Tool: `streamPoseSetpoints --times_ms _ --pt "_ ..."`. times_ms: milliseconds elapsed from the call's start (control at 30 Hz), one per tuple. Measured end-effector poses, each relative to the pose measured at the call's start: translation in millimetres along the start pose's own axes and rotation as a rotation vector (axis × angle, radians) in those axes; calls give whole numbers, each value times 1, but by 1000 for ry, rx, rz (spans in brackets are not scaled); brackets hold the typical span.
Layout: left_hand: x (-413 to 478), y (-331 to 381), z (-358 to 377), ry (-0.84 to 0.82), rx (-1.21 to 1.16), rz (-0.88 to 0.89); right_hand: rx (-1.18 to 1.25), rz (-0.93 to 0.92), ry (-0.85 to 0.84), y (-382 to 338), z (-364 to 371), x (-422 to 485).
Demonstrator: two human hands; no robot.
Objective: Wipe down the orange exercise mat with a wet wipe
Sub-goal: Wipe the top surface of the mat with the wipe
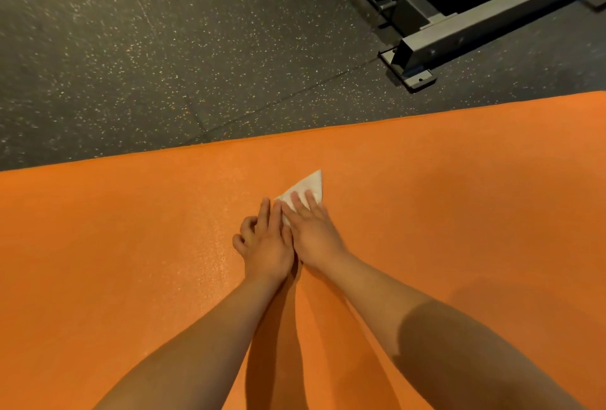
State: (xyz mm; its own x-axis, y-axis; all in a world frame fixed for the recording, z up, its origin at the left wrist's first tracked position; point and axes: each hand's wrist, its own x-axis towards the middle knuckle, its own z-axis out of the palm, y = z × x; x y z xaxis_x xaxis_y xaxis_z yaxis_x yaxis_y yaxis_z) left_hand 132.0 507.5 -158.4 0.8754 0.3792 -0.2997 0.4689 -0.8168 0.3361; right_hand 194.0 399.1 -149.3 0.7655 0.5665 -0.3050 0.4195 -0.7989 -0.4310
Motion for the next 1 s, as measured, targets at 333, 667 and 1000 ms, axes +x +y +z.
streamPoseSetpoints --times_ms 333,667,1000 --pt "0 1 7 -16 51 3 96 149 97 -2 1 6" --pt "-3 1 -1 -46 58 19 43 371 140 19 -2 -22" --pt "-4 0 -1 -26 28 28 21 243 145 26 0 -18"
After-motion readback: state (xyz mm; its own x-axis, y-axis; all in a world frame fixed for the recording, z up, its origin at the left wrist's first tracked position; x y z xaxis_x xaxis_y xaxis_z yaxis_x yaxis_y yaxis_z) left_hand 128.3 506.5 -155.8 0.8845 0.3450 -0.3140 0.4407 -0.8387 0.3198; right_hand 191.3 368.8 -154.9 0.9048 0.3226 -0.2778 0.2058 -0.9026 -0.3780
